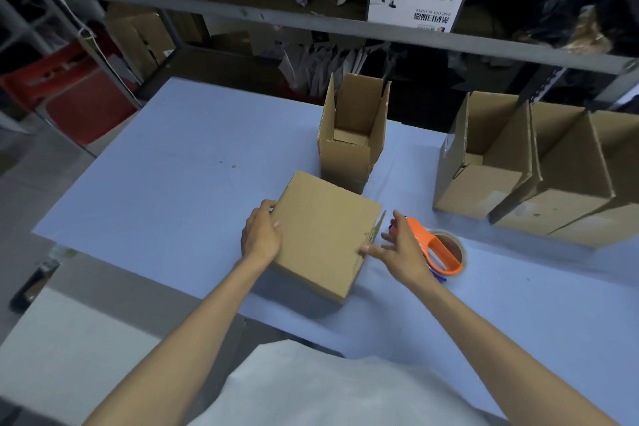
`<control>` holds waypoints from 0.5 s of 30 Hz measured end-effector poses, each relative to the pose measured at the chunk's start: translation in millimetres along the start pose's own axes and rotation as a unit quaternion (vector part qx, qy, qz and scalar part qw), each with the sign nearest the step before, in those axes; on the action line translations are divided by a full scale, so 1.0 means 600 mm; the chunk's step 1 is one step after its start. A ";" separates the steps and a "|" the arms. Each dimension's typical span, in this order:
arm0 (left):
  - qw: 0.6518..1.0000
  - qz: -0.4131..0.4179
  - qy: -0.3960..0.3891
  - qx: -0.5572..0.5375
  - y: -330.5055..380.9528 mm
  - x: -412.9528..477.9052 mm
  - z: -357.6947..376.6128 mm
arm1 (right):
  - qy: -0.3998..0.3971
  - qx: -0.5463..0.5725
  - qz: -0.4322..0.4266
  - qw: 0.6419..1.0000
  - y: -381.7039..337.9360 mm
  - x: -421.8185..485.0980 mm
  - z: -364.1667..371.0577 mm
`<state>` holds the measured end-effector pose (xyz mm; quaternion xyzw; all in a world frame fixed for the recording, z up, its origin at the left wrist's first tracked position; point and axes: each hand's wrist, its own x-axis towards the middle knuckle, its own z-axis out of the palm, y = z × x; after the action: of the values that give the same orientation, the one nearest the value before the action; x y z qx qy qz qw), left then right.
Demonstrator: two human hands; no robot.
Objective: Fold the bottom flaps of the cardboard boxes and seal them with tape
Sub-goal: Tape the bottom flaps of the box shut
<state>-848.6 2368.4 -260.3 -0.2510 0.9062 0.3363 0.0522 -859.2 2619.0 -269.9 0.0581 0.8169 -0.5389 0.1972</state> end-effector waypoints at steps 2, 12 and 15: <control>0.998 -0.027 -0.025 0.058 0.000 -0.009 0.002 | 0.009 -0.009 0.044 0.999 0.002 0.004 0.009; 0.877 0.359 -0.201 0.249 0.135 0.014 0.038 | 0.049 -0.080 -0.063 0.994 -0.010 0.007 0.040; 0.865 0.362 -0.242 0.249 0.149 0.039 0.066 | 0.057 -0.053 -0.036 0.996 -0.012 0.009 0.046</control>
<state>-915.4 2441.8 -244.7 0.2051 0.9459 0.1450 0.2053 -859.1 2590.5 -275.2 0.0490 0.8556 -0.4977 0.1338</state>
